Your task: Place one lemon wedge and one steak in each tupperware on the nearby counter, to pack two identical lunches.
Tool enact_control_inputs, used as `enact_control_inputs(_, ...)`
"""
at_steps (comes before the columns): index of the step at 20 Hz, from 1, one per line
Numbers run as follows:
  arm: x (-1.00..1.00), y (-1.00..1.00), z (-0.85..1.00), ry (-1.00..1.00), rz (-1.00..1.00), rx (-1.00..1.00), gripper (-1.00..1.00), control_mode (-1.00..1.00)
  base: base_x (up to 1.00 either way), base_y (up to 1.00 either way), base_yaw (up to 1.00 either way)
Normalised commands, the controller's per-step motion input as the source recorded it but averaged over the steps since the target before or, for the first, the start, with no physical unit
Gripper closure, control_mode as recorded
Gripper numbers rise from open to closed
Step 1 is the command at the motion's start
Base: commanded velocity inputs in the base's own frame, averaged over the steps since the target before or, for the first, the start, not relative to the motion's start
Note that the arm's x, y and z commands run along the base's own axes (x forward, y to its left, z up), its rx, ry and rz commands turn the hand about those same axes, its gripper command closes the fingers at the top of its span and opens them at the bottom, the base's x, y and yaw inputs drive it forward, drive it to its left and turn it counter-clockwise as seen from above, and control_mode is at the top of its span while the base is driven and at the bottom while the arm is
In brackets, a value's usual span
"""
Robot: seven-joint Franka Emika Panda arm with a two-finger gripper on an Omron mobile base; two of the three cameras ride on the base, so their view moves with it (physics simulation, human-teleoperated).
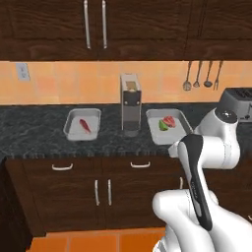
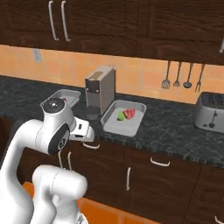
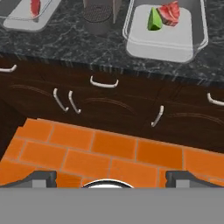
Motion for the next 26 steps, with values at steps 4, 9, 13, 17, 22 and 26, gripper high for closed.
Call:
enact_control_inputs(4,0.0,0.0,0.0,0.0,0.0,0.0,-1.0,1.0,-0.57,-1.0,-0.03)
enact_control_inputs(9,0.0,0.0,0.0,0.0,0.0,0.0,-1.0,1.0,-0.38,-1.0,-0.04)
enact_control_inputs(13,0.0,0.0,0.0,0.0,0.0,0.0,-1.0,1.0,-0.19,-1.0,-0.01)
enact_control_inputs(17,0.0,0.0,0.0,0.0,0.0,0.0,-1.0,1.0,-0.65,-1.0,-0.03)
enact_control_inputs(22,0.0,0.0,0.0,0.0,0.0,0.0,-1.0,1.0,-0.5,-1.0,-0.04)
enact_control_inputs(26,0.0,0.0,0.0,0.0,0.0,0.0,-1.0,1.0,-0.06,-1.0,-0.06)
